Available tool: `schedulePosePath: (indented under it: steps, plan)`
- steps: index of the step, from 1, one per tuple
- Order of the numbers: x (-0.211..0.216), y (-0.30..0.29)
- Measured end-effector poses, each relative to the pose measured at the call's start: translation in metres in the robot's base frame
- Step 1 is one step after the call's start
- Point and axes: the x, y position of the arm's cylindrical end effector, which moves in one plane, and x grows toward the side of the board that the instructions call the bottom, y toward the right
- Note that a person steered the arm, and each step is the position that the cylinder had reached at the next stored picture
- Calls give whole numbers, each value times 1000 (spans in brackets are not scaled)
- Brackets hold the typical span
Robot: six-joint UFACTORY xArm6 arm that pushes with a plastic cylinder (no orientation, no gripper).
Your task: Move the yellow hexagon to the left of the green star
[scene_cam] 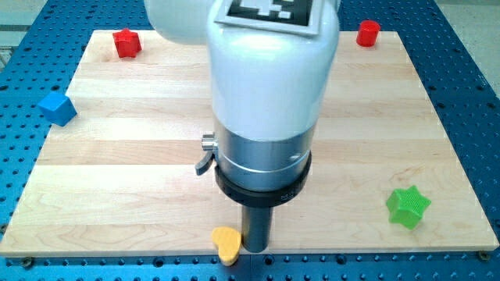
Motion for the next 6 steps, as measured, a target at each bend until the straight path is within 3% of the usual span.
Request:
schedulePosePath:
  steps: [2,3,6]
  plan:
    - [-32,35]
    - [-68,51]
    - [-73,65]
